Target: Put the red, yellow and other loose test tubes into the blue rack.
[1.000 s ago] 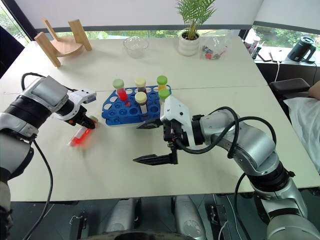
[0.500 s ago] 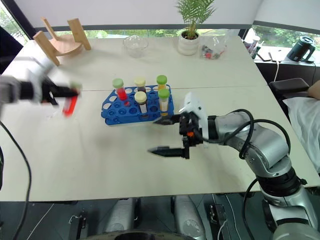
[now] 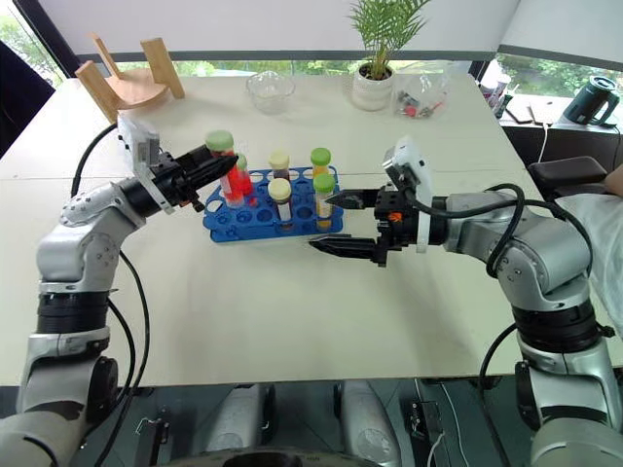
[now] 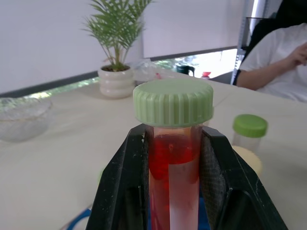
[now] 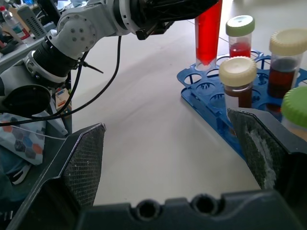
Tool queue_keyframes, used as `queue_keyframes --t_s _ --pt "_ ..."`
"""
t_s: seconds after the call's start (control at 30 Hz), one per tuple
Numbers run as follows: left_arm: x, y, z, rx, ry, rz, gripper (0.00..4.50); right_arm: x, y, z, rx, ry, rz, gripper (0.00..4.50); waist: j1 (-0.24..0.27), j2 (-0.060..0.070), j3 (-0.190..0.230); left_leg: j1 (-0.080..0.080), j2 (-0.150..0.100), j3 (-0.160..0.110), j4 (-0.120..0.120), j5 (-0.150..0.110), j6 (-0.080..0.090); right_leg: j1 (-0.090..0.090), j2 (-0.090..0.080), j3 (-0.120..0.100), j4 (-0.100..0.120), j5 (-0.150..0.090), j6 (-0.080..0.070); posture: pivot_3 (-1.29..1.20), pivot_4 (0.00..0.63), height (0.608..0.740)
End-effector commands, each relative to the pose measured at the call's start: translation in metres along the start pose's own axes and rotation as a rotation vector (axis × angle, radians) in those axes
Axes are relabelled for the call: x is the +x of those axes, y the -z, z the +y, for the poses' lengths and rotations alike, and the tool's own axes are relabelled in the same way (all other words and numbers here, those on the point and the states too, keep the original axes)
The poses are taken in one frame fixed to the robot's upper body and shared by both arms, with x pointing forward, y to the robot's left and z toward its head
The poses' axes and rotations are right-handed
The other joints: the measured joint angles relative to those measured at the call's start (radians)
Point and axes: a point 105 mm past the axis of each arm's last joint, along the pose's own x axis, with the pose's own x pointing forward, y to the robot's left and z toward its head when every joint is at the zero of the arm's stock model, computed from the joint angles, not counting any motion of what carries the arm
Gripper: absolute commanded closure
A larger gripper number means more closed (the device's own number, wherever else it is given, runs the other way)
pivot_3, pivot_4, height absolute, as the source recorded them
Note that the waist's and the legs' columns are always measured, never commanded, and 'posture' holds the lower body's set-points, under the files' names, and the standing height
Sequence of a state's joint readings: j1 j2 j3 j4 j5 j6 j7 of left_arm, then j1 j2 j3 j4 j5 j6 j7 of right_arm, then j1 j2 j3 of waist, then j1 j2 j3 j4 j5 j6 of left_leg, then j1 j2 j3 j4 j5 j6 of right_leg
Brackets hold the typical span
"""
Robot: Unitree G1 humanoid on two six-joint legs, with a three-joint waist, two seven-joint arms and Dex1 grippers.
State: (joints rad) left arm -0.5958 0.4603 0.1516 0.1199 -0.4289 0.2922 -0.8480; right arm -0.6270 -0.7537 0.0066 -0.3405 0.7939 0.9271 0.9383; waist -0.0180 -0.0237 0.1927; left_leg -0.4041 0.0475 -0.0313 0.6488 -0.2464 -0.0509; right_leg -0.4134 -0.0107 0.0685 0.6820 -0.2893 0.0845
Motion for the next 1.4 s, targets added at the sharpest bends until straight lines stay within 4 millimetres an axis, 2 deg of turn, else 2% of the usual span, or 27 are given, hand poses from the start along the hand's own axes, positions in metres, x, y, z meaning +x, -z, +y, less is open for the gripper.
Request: queue_keyframes --t_s 0.03,0.3,0.57,1.4 --pt "0.005 -0.001 -0.001 0.034 0.003 -0.031 3.64 -0.002 -0.008 0.004 -0.042 -0.012 -0.001 0.00 0.002 0.000 0.000 -0.001 0.000 0.000 0.000 0.000 0.000 -0.001 0.000 0.000 0.000 0.000 0.000 0.00 0.150 0.740" --pt "0.007 0.015 -0.009 0.005 0.047 -0.001 3.64 -0.001 -0.003 0.002 -0.021 0.008 0.007 0.00 0.002 0.000 0.000 -0.004 0.000 0.000 0.000 0.000 0.001 -0.003 0.000 0.000 0.000 0.000 0.000 0.00 0.150 0.740" --pt "-0.005 0.031 -0.013 0.013 0.044 0.065 3.64 0.001 0.001 0.000 -0.005 0.028 0.003 0.00 0.001 0.000 0.000 -0.003 0.000 0.000 0.000 0.000 0.001 -0.003 0.000 0.000 0.000 0.000 0.000 0.00 0.150 0.740" --pt "-0.018 0.048 -0.019 -0.030 0.044 0.112 3.64 0.007 0.006 -0.007 0.005 0.041 -0.002 0.00 -0.002 0.000 0.000 -0.001 0.000 0.000 0.000 0.000 0.001 -0.002 0.000 0.000 0.000 0.000 0.000 0.00 0.150 0.740"
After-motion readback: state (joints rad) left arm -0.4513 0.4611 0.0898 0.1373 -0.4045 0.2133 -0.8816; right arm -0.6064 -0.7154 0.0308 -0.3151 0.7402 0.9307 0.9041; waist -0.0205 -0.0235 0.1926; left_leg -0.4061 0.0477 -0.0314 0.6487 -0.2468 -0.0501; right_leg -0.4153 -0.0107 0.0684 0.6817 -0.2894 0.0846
